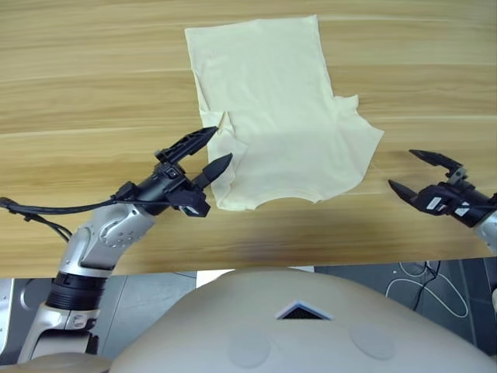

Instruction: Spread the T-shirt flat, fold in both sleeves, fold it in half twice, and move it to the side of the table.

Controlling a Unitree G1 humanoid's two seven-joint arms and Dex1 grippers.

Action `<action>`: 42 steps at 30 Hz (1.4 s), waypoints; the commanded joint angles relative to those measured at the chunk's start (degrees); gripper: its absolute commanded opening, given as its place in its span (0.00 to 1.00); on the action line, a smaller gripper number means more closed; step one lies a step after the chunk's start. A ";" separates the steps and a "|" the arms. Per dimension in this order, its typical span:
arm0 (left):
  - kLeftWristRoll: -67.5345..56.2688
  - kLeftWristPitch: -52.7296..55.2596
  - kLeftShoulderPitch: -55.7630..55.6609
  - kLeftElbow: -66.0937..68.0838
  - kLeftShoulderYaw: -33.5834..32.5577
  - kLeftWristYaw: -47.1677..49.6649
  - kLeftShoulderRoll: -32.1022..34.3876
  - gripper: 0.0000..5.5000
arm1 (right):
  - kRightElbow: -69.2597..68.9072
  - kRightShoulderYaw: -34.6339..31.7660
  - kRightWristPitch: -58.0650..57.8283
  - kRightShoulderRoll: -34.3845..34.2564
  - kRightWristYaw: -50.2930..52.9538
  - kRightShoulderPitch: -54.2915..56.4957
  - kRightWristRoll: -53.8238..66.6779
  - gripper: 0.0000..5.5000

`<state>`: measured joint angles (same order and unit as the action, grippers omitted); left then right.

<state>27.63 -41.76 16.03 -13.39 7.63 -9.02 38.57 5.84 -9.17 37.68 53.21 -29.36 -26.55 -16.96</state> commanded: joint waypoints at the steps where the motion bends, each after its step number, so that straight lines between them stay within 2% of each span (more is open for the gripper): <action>1: -2.48 0.68 -1.55 1.56 -1.07 0.54 -2.13 0.57 | 6.69 4.96 -4.52 -2.40 6.31 8.10 -10.54 0.68; 6: -2.67 0.84 -2.67 3.55 -1.00 0.55 -4.00 0.57 | 14.24 11.56 -6.42 -5.03 21.34 18.79 -23.67 0.68; 9: -2.65 0.58 -2.95 4.23 -0.94 0.57 -4.68 0.57 | 17.12 14.46 -5.79 -6.42 26.90 21.55 -25.89 0.68; 23: -1.66 -1.03 -4.61 7.80 1.96 0.02 -6.70 0.57 | 30.03 25.28 -4.55 -8.72 38.18 30.47 -29.22 0.68; 31: -2.01 -1.62 -4.88 8.34 2.99 -0.81 -6.89 0.57 | 36.14 28.55 -3.96 -8.76 41.93 33.43 -28.53 0.38; 42: -2.25 -1.94 -4.41 7.80 3.91 -1.89 -6.97 0.57 | 36.59 32.88 -5.48 -7.00 42.65 33.89 -31.23 0.13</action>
<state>25.44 -43.64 11.62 -5.38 10.91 -10.19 31.48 40.69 20.30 34.21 46.82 15.21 10.16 -44.43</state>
